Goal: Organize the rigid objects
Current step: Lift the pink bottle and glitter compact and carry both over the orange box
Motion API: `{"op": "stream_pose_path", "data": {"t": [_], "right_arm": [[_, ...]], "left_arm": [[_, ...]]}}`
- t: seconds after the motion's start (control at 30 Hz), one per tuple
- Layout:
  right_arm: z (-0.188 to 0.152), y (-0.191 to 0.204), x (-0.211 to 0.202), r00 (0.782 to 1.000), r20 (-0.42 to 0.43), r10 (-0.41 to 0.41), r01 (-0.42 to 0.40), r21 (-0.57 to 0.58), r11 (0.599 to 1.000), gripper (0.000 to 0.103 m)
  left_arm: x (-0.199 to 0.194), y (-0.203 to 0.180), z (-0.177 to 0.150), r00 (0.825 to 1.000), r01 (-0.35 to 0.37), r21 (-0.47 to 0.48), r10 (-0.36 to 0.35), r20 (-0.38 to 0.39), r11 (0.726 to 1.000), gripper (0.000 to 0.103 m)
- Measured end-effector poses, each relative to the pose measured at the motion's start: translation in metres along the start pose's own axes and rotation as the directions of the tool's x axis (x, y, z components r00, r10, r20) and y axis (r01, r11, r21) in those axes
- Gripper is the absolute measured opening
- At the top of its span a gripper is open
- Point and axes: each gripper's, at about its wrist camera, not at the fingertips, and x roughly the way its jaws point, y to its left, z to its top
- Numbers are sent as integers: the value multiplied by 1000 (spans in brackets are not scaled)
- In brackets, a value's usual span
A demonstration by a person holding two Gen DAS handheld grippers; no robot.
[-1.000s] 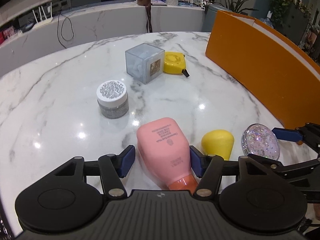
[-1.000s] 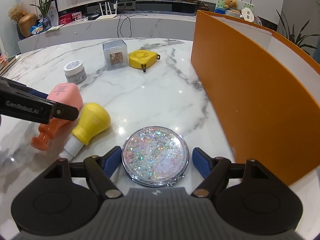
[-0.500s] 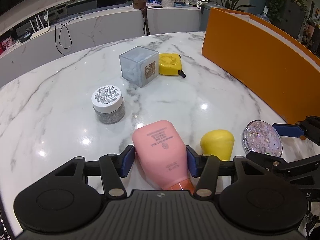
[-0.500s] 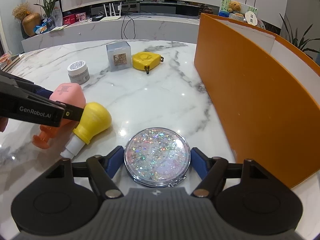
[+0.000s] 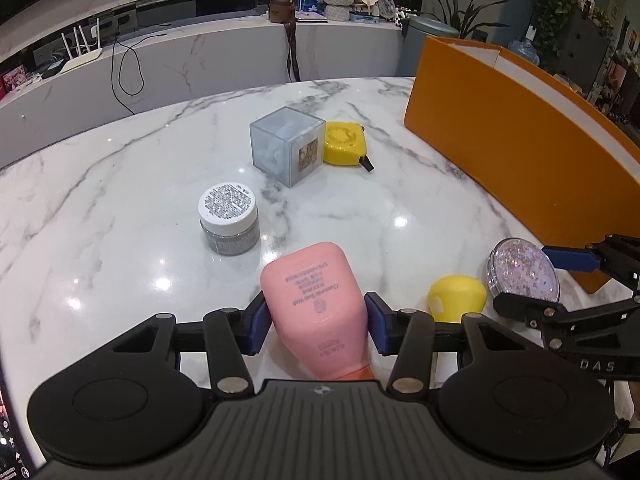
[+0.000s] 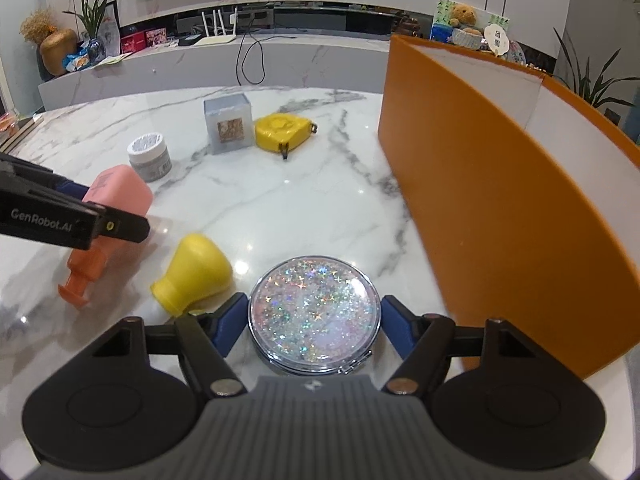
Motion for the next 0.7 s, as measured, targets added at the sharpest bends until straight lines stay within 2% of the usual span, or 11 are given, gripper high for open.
{"op": "stream_pose_path", "data": {"t": [0.47,0.57,0.7], "right_arm": [[17,-5,-17,997,68,-20,20,8,1000,71],[21,-6,-21,996,90,-28,27,3,1000,71],[28,-9,-26,993,109,-34,33,15,999,71]], "left_arm": [[-14,2,10,999,-6,-12,6,36,1000,55],[-16,4,11,999,-3,-17,4,41,1000,51],[-20,4,13,999,-1,-11,2,48,1000,51]]}}
